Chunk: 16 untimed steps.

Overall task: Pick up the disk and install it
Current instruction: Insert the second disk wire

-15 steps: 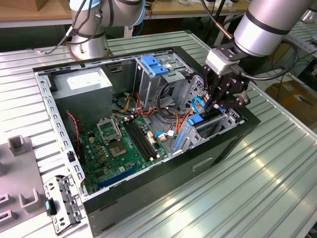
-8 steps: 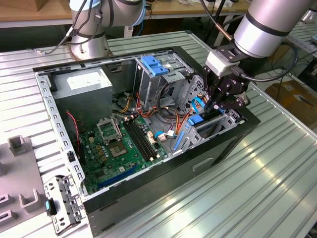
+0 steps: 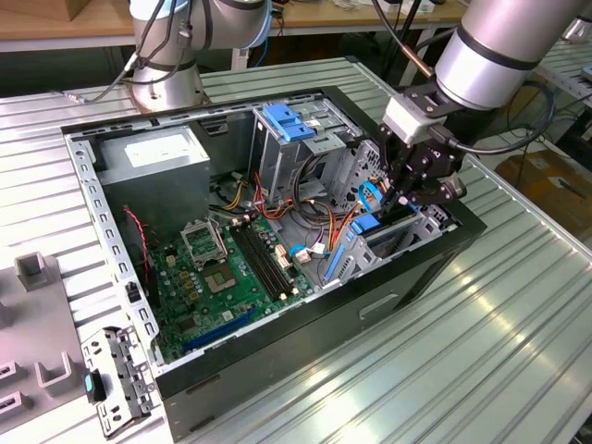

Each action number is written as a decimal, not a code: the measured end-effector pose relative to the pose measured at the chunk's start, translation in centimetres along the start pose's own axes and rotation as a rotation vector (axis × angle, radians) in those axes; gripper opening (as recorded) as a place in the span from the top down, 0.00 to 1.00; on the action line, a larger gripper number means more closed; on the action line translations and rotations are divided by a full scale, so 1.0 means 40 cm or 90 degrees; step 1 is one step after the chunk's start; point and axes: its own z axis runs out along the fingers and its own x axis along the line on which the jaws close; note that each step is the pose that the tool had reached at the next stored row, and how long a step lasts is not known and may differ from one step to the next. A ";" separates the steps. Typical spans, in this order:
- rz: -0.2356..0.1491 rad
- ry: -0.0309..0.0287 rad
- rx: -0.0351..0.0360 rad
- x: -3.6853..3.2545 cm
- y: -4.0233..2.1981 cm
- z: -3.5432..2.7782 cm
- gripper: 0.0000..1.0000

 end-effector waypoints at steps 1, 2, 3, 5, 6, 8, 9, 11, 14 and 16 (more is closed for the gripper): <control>0.000 0.0000 0.0000 0.000 0.000 0.000 0.84; 0.000 -0.0003 0.0000 0.001 0.000 0.001 0.84; 0.000 -0.0002 0.0000 0.001 0.000 0.001 0.84; 0.000 -0.0005 0.0000 0.001 0.000 0.001 0.83; 0.000 -0.0013 0.0002 0.001 0.000 -0.003 0.83; 0.000 -0.0009 0.0001 0.000 -0.001 -0.019 0.76; 0.000 -0.0004 0.0000 -0.001 -0.001 -0.027 0.76; 0.000 -0.0004 0.0000 -0.001 -0.001 -0.040 0.76; 0.000 -0.0005 0.0001 -0.001 -0.001 -0.042 0.76; 0.000 -0.0003 0.0000 -0.001 -0.001 -0.042 0.84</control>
